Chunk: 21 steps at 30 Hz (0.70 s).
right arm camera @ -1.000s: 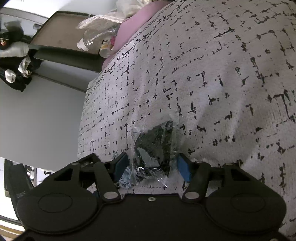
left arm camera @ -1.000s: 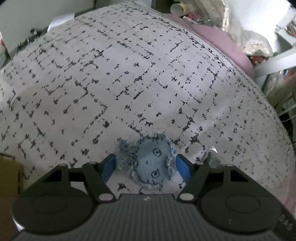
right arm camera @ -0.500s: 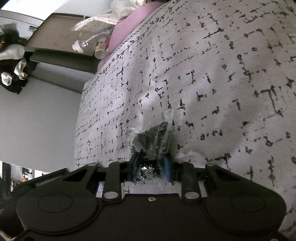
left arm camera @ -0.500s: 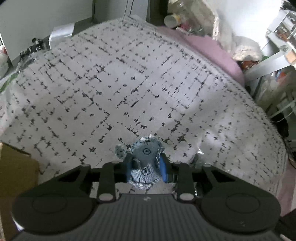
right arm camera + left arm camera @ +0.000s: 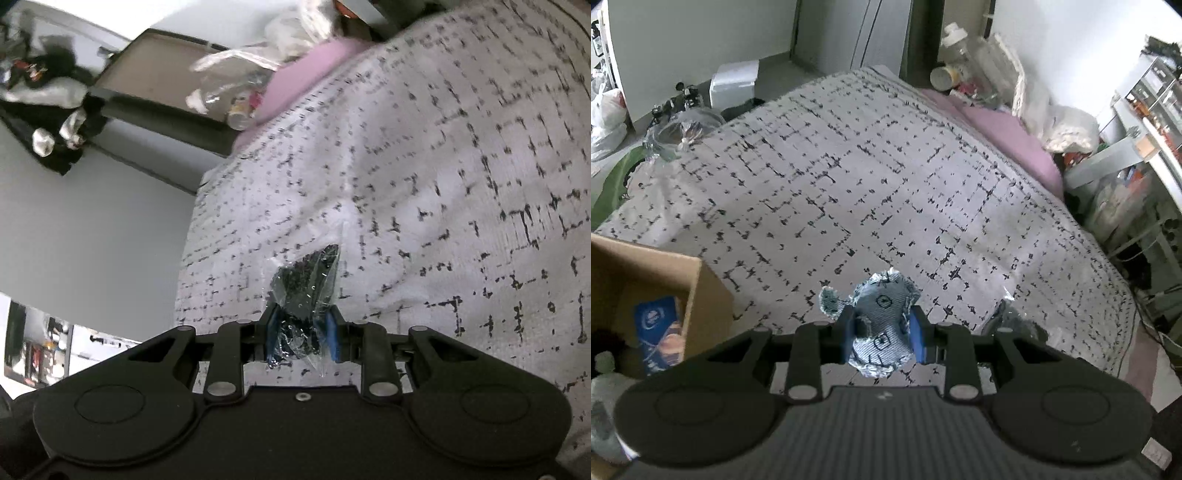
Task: Organize soft objects
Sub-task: 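Lift the octopus and the bag and carry both over the box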
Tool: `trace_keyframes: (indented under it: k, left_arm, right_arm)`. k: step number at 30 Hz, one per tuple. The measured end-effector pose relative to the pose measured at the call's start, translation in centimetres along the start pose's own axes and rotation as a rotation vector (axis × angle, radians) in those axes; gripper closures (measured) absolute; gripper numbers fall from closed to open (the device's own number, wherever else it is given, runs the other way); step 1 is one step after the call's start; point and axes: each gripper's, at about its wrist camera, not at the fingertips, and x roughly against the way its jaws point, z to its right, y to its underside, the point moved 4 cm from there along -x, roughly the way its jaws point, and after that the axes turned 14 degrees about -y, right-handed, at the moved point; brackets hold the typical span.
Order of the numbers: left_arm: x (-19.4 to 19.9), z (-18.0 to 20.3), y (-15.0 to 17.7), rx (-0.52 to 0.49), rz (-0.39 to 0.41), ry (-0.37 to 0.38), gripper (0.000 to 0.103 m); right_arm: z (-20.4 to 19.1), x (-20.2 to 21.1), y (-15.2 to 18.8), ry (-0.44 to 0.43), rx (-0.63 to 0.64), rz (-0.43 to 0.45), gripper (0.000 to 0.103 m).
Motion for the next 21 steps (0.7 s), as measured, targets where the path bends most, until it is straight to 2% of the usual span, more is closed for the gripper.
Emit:
trace_keyframes:
  k: [14,21]
  left_arm:
    - [4.4,-5.7,0.9,0.065,0.044,0.013,0.073]
    - [5.5,-8.7,0.8,0.102,0.062,0.026,0.073]
  right_arm:
    - [-6.0,2.6,2.9,0.015,0.125,0.065,0.077]
    - [-9.0,2.7,4.3,0.004,0.179,0.069,0.077]
